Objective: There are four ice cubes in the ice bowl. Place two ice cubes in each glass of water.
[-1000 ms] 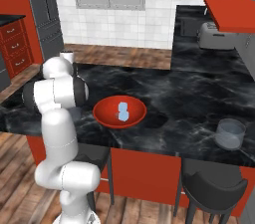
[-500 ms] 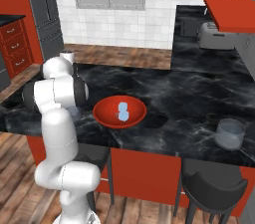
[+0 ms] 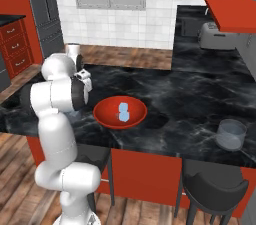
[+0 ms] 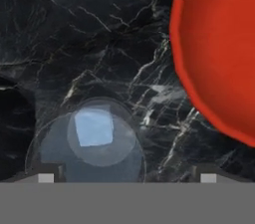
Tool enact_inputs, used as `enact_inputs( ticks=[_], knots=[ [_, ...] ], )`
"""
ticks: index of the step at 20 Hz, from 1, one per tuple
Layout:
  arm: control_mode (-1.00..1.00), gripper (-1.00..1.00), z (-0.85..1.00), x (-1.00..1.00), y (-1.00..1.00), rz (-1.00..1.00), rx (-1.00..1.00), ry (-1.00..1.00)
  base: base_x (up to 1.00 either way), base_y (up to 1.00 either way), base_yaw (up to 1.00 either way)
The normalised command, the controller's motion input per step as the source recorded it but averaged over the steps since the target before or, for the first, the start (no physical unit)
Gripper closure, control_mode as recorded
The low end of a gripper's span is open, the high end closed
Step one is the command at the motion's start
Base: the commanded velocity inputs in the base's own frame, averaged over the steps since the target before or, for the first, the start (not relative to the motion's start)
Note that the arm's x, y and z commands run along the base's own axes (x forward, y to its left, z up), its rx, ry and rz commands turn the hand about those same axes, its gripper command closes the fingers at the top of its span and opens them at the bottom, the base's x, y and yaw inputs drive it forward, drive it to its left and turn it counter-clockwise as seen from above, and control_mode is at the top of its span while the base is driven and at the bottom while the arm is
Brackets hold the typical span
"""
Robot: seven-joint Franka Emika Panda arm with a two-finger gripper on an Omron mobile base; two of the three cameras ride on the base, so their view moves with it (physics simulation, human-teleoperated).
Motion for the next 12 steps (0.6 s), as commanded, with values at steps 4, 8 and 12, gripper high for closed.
enact_inputs(
  ticks=[4,8,12],
  knots=[
    [-1.0,-1.0,0.0,-0.54,-1.0,-0.02,0.0,0.0,0.0,0.0,0.0],
    [-1.0,-1.0,0.0,-0.09,-1.0,0.0,0.0,0.0,0.0,0.0,0.0],
    [-1.0,-1.0,0.0,0.0,-1.0,0.01,0.0,0.0,0.0,0.0,0.0]
  ],
)
